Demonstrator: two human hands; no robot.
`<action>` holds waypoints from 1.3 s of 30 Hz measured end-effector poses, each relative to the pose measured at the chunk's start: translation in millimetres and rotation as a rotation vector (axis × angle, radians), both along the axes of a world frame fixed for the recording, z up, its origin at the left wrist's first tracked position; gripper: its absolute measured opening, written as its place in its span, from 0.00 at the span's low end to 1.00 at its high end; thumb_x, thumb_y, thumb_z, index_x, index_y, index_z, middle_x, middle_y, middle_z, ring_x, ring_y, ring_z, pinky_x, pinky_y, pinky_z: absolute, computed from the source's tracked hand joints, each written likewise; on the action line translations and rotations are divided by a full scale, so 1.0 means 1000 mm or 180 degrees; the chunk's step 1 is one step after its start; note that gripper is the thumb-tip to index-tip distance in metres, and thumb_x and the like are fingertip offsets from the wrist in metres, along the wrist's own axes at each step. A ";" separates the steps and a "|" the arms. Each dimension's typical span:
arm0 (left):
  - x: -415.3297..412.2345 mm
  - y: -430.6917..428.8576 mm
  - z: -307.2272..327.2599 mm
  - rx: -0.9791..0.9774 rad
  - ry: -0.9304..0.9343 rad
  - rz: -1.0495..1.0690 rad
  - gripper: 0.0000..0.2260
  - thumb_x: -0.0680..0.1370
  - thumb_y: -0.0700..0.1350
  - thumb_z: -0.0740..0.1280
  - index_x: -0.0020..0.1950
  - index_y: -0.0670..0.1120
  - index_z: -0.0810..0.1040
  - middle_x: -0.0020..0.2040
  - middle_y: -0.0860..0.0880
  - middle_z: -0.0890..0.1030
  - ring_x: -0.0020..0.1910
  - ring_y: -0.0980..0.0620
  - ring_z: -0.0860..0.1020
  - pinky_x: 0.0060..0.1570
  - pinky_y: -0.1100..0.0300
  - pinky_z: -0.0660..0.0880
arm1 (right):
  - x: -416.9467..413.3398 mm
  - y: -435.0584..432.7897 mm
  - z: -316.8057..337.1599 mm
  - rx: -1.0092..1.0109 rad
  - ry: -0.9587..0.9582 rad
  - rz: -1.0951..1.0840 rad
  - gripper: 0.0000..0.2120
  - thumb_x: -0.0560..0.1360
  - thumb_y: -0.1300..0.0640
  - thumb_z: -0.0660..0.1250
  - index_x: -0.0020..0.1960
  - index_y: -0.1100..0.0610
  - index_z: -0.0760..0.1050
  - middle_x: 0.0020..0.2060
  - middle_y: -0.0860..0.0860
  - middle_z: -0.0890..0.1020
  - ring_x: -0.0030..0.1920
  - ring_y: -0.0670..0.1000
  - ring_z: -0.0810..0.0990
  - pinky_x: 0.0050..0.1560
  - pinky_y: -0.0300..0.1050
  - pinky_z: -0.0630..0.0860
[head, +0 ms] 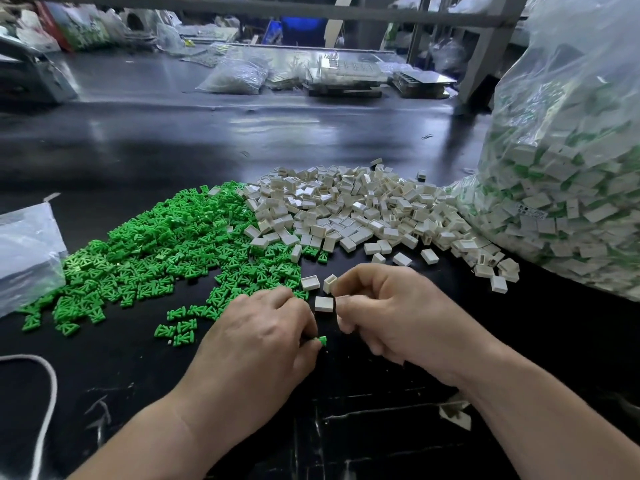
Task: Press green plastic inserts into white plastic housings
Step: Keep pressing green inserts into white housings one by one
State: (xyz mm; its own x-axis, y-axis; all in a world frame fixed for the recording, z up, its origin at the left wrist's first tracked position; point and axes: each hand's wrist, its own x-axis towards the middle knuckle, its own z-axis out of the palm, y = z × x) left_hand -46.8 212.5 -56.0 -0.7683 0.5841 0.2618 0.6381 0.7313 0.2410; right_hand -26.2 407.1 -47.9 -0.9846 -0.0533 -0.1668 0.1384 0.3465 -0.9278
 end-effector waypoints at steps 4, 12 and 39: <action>0.000 -0.003 0.002 0.0064 -0.0057 0.0063 0.10 0.69 0.46 0.76 0.40 0.51 0.74 0.36 0.57 0.75 0.34 0.54 0.73 0.35 0.64 0.63 | -0.001 -0.001 -0.002 -0.1154 -0.0218 0.0139 0.07 0.72 0.57 0.72 0.49 0.50 0.82 0.39 0.55 0.83 0.27 0.47 0.73 0.21 0.38 0.67; -0.003 0.000 -0.008 -0.0128 0.0058 -0.0067 0.12 0.74 0.54 0.71 0.55 0.51 0.82 0.44 0.53 0.77 0.44 0.50 0.76 0.40 0.55 0.76 | -0.002 0.002 -0.003 -0.0864 -0.0070 0.0076 0.06 0.73 0.55 0.73 0.50 0.49 0.83 0.31 0.54 0.77 0.27 0.49 0.71 0.23 0.39 0.67; 0.000 -0.003 0.009 0.3204 -0.2235 0.0069 0.05 0.72 0.47 0.67 0.45 0.53 0.82 0.35 0.46 0.82 0.34 0.52 0.81 0.35 0.65 0.77 | 0.009 -0.008 0.008 -0.0790 -0.0056 0.0735 0.05 0.79 0.52 0.69 0.48 0.50 0.82 0.36 0.51 0.78 0.29 0.46 0.72 0.25 0.38 0.68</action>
